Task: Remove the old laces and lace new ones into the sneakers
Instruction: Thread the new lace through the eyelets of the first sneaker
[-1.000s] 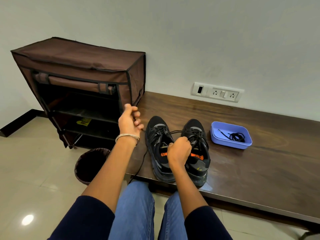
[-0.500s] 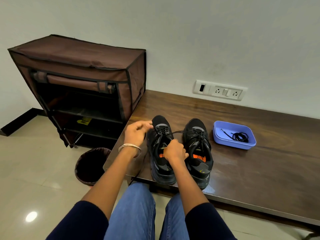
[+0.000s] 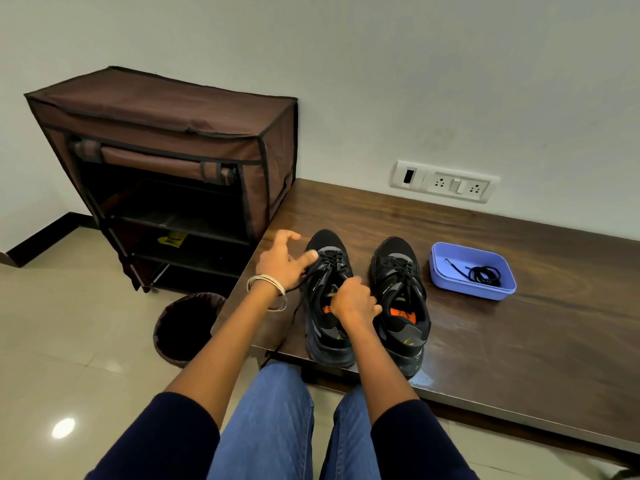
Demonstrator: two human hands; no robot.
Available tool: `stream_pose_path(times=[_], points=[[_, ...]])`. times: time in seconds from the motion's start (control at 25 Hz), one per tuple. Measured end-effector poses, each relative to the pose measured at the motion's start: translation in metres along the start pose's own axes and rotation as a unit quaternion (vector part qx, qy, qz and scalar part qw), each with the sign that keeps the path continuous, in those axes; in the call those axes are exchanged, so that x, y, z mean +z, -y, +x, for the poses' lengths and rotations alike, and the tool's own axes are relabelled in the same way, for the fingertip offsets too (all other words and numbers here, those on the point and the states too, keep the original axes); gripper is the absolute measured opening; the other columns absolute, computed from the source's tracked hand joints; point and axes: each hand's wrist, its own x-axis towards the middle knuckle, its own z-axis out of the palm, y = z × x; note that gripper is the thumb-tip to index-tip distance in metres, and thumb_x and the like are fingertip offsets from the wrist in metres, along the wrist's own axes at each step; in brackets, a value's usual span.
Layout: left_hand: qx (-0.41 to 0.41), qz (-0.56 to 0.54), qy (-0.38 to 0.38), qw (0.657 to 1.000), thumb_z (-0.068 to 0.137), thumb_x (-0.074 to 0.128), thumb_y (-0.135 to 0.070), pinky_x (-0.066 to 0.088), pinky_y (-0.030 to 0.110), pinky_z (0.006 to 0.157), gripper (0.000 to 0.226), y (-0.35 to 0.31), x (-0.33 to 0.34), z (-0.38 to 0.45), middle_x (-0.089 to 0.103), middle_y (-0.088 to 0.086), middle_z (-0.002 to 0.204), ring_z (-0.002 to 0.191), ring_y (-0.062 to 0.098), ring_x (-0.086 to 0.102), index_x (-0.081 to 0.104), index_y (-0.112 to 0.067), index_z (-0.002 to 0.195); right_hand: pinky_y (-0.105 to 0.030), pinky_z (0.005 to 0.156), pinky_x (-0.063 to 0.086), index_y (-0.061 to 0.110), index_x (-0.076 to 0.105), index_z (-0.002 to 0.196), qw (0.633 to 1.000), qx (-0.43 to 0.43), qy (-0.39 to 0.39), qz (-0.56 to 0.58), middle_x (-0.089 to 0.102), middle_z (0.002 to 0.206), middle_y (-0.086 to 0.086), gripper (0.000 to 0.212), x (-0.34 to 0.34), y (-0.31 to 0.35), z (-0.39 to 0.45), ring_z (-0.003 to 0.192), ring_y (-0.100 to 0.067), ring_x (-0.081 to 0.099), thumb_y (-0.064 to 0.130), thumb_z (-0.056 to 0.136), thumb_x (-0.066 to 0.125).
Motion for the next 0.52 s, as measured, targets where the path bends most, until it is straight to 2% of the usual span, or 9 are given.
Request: stream_pose_path(times=[0.04,0.12,0.2,0.28,0.36,0.44,0.52], points=[[0.018,0.087,0.018,0.996,0.083,0.066,-0.048,0.052,0.033,0.075,0.037,0.004,0.008,0.001,0.067,0.001,0.081,0.081,0.021,0.064,0.06,-0.028,0.113,-0.047,0.105,0.031,0.005,0.039,0.135,1.0,0.001,-0.001,0.001,0.048,0.138,-0.019,0.047,0.0,0.0,0.0,0.129,-0.038,0.042,0.017,0.092,0.055],[0.035,0.17,0.042,0.984,0.086,0.065,-0.04,0.049,0.032,0.087,0.026,0.004,0.021,0.001,0.071,-0.001,0.102,0.101,0.021,0.063,0.07,-0.029,0.109,-0.047,0.105,0.031,0.005,0.038,0.135,1.0,0.005,-0.004,0.0,0.048,0.138,-0.019,0.049,0.0,0.0,0.0,0.13,-0.037,0.042,0.019,0.092,0.056],[0.025,0.18,0.024,0.983,0.087,0.066,-0.03,0.049,0.032,0.087,0.015,0.006,0.028,0.001,0.07,-0.001,0.107,0.104,0.023,0.063,0.074,-0.027,0.1,-0.046,0.105,0.031,0.005,0.039,0.135,1.0,0.004,-0.007,-0.004,0.048,0.138,-0.019,0.049,0.0,0.0,0.001,0.129,-0.037,0.042,0.019,0.091,0.057],[0.018,0.19,-0.008,0.982,0.085,0.068,-0.027,0.051,0.033,0.081,0.007,0.006,0.027,-0.001,0.068,-0.001,0.104,0.098,0.026,0.064,0.075,-0.027,0.087,-0.046,0.104,0.032,0.005,0.039,0.135,1.0,0.003,-0.009,-0.004,0.049,0.137,-0.019,0.05,0.0,-0.001,0.001,0.129,-0.037,0.043,0.019,0.091,0.057],[0.014,0.147,-0.058,0.987,0.084,0.067,-0.025,0.051,0.032,0.079,0.008,0.002,0.019,-0.002,0.069,0.0,0.095,0.091,0.025,0.064,0.073,-0.026,0.078,-0.046,0.104,0.032,0.003,0.038,0.136,1.0,0.002,-0.011,-0.003,0.048,0.138,-0.019,0.051,0.001,-0.001,0.002,0.129,-0.037,0.042,0.017,0.091,0.057],[0.005,0.026,-0.109,0.994,0.084,0.066,-0.016,0.05,0.029,0.078,0.011,-0.007,0.009,0.0,0.071,0.005,0.086,0.083,0.021,0.063,0.075,-0.018,0.078,-0.046,0.104,0.032,0.0,0.035,0.138,1.0,0.01,-0.017,-0.005,0.047,0.138,-0.021,0.054,0.004,-0.001,0.003,0.13,-0.039,0.041,0.018,0.091,0.056],[0.01,-0.028,-0.116,0.993,0.086,0.063,-0.012,0.05,0.026,0.073,0.013,-0.014,0.004,-0.004,0.07,0.006,0.078,0.072,0.017,0.061,0.075,-0.01,0.08,-0.046,0.105,0.032,-0.003,0.031,0.141,0.999,0.02,-0.024,-0.013,0.045,0.14,-0.023,0.06,0.006,-0.001,0.004,0.131,-0.04,0.04,0.018,0.091,0.057]])
